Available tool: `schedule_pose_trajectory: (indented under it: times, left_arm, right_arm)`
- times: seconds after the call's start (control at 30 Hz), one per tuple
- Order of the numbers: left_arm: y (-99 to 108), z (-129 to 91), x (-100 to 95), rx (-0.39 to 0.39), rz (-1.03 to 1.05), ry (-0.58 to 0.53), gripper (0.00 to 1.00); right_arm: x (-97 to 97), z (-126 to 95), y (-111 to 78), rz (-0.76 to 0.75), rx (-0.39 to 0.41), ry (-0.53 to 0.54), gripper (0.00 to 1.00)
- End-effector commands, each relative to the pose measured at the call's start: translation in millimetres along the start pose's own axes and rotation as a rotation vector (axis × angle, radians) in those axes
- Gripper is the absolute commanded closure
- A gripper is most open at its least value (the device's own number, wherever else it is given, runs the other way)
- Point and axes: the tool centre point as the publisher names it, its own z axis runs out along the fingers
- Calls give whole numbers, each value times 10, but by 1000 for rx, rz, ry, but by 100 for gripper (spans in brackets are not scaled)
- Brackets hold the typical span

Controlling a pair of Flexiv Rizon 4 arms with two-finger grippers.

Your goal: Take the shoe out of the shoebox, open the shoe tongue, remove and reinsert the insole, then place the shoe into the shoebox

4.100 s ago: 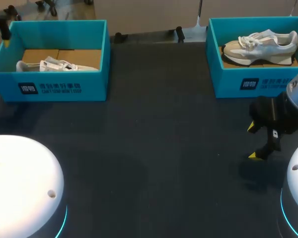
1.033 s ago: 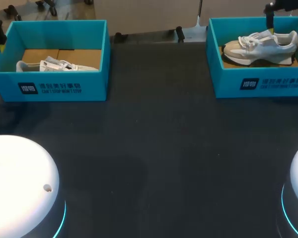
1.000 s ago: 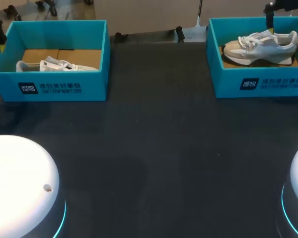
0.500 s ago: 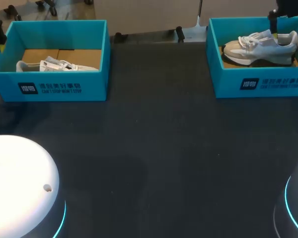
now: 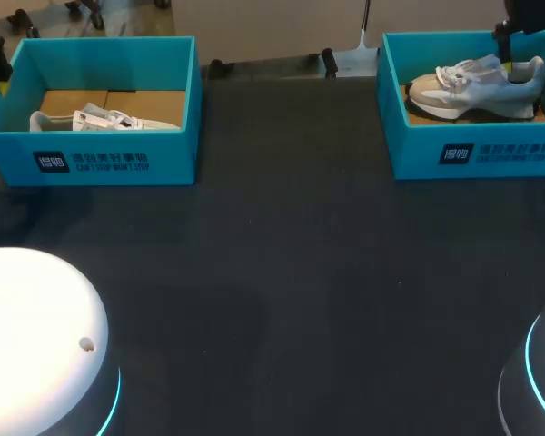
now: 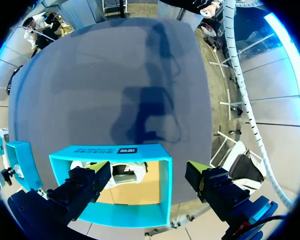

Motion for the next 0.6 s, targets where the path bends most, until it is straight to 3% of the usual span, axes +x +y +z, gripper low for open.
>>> schedule_pose_trajectory:
  times: [0.03, 0.23, 0.43, 0.6]
  left_arm:
    - [-16, -2, 0, -3, 0, 2, 0]
    - [-16, -2, 0, -3, 0, 2, 0]
    - [-16, -2, 0, -3, 0, 2, 0]
    - [-16, -2, 0, -3, 0, 2, 0]
  right_arm:
    - [-48, 117, 84, 11, 32, 4, 31]
    - [-116, 265, 156, 31, 58, 6, 35]
    - [-144, 408, 199, 33, 88, 10, 30]
    - [-119, 498, 195, 31, 105, 29, 36]
